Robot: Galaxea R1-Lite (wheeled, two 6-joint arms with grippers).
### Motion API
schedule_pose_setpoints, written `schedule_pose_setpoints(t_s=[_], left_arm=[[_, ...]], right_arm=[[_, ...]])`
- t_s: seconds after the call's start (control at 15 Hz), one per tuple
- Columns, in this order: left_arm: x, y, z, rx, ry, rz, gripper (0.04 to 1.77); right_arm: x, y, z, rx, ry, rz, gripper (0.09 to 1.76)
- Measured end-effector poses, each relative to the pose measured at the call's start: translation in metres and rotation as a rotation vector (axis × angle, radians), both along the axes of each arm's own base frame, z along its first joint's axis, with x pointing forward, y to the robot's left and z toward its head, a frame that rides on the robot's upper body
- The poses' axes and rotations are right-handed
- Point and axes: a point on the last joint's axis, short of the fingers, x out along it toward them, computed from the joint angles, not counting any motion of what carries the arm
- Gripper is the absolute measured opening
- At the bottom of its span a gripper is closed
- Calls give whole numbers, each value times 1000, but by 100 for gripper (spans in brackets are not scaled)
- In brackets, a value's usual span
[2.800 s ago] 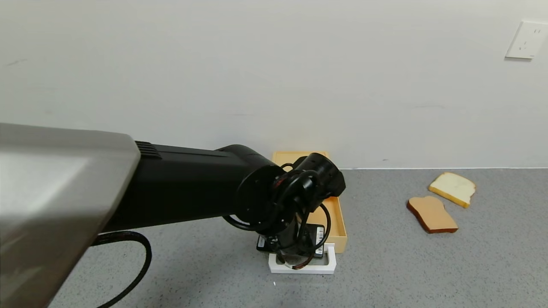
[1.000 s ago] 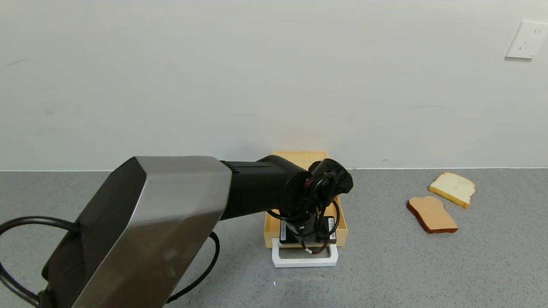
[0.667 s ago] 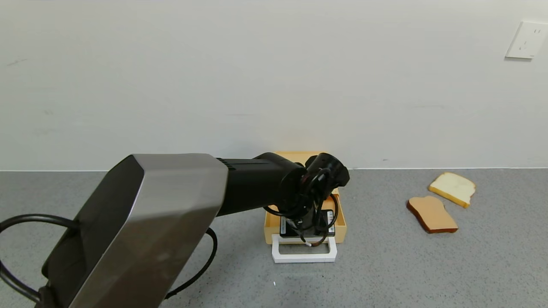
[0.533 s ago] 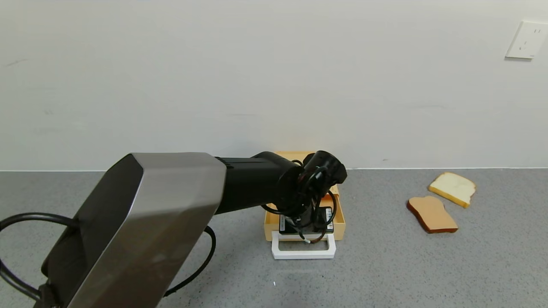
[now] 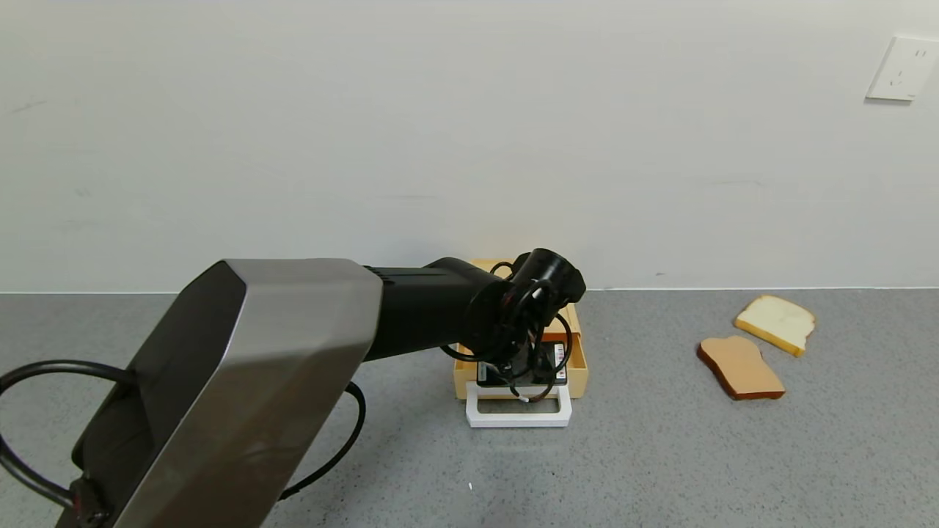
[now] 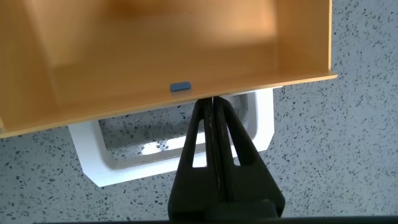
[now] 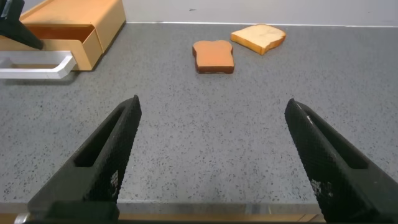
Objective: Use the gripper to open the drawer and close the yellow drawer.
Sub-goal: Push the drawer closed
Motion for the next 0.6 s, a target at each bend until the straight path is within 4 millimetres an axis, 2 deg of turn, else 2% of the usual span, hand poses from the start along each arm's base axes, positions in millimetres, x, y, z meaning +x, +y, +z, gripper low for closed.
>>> schedule_pose_setpoints(t_s=[0.6], left_arm=[[27, 12, -2, -18, -96, 6, 11]], right_arm=[[0, 0, 0, 0, 0, 0, 170]])
